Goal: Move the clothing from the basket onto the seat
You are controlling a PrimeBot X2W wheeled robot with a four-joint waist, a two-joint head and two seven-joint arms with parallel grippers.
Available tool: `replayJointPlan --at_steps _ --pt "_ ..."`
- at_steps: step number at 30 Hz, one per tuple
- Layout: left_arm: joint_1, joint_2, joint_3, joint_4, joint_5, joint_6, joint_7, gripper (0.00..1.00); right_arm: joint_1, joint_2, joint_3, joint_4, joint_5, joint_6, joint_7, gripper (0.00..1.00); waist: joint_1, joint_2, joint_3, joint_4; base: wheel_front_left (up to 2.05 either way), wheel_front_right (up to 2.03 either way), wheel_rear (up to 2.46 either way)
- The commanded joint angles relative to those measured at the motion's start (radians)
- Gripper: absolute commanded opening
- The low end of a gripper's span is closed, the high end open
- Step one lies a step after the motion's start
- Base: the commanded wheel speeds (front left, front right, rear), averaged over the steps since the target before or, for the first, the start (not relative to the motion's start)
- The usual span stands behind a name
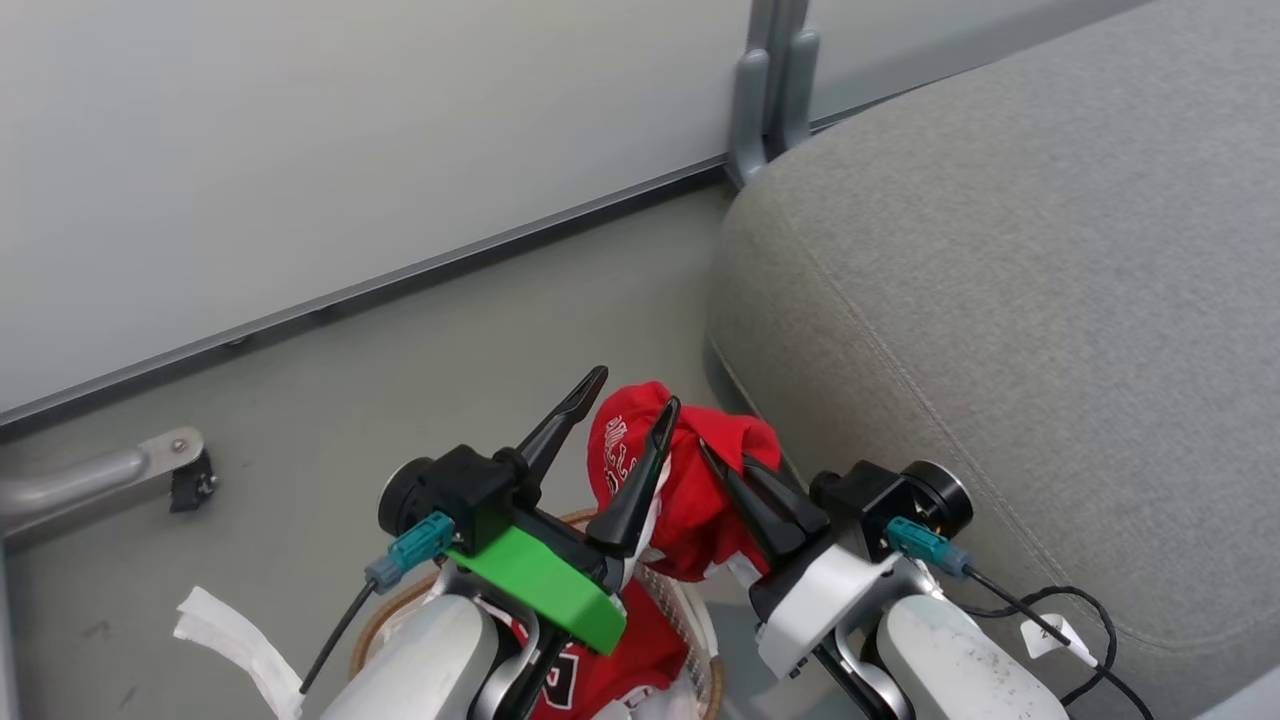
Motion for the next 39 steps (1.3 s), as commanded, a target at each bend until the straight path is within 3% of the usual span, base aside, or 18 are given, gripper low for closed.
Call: replayJointPlan --at_steps 1,11,17,28,34,39 --pt "0.011 0.007 0.001 0.001 0.001 -0.003 -0.001 1.0 0.01 -0.002 -0.002 -0.01 -0.001 -0.001 -0.005 0.0 0.0 -0.0001 0.014 -0.117 0.0 0.0 0.0" --pt "0.012 0.026 0.006 0.006 0.02 -0.003 -0.001 1.0 -0.028 -0.003 -0.091 -0.055 -0.037 -0.001 -0.005 0.0 0.0 -0.0001 0.051 -0.219 0.0 0.0 0.0" --pt "-0.003 0.06 -0.003 -0.001 0.029 -0.003 -0.001 1.0 -0.151 -0.073 -0.148 -0.077 -0.08 -0.001 -0.005 0.0 0.0 -0.0001 0.112 -0.225 0.0 0.0 0.0" --pt "-0.075 0.128 -0.046 -0.015 0.024 -0.003 -0.001 1.0 -0.54 -0.3 -0.179 0.074 -0.153 -0.001 -0.005 0.0 0.0 -0.0001 0.287 -0.147 0.0 0.0 0.0" --pt "-0.126 0.161 -0.067 -0.031 0.012 -0.003 -0.001 1.0 -0.714 -0.361 -0.243 0.178 -0.198 -0.001 -0.005 0.0 0.0 -0.0001 0.387 -0.087 0.0 0.0 0.0" --pt "-0.169 0.175 -0.075 -0.048 0.012 -0.003 -0.001 1.0 -0.801 -0.403 -0.355 0.267 -0.274 -0.001 -0.005 0.0 0.0 -0.0001 0.46 -0.032 0.0 0.0 0.0"
